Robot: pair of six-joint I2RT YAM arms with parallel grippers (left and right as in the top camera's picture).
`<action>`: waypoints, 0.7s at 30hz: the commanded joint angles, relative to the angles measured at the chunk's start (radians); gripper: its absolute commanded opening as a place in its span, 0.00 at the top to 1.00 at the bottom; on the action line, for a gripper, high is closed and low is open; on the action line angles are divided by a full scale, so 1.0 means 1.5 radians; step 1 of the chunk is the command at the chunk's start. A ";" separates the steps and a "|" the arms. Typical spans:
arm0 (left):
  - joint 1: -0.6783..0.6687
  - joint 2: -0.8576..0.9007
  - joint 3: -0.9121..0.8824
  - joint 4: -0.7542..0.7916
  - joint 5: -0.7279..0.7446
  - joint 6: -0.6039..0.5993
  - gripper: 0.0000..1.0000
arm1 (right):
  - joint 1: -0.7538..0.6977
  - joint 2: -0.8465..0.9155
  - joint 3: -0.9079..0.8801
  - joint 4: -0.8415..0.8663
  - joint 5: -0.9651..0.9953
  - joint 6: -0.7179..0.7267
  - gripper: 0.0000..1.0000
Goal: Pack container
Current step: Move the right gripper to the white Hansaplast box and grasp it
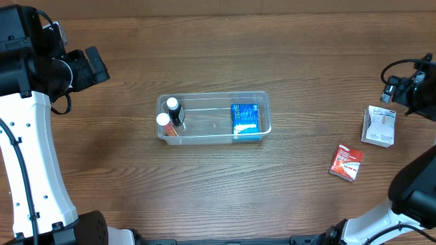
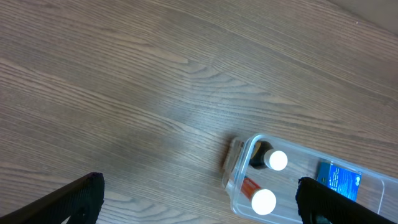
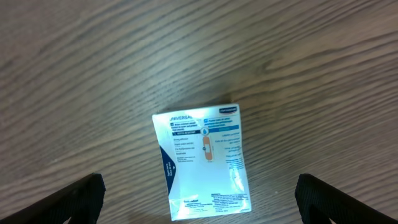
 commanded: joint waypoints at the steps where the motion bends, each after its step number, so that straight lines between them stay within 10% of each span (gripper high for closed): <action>1: 0.003 0.002 -0.001 0.002 0.005 0.015 0.00 | 0.003 0.033 0.017 -0.007 -0.010 -0.019 0.00; 21: 0.003 0.002 -0.001 0.002 0.005 0.015 0.00 | 0.003 0.093 -0.049 0.010 0.006 -0.020 0.00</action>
